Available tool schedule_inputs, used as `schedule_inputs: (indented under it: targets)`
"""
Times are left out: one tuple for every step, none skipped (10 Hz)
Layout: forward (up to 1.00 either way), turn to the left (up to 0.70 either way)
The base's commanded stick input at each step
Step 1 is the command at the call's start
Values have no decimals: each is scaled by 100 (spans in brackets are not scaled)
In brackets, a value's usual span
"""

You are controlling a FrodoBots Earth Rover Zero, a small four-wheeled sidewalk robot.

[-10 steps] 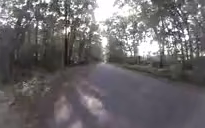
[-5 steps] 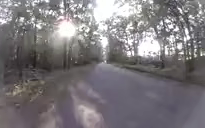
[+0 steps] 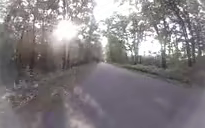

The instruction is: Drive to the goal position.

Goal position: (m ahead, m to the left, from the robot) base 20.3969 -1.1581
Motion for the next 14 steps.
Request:
schedule_inputs:
  targets:
    - [70, -1]
    - [70, -1]
    - [70, -1]
    - [70, -1]
    - [70, -1]
    - [70, -1]
    - [70, -1]
    - [70, 0]
    - [70, 2]
    - [70, 34]
    - [70, 34]
    - [70, 34]
    - [70, 34]
    - [70, 34]
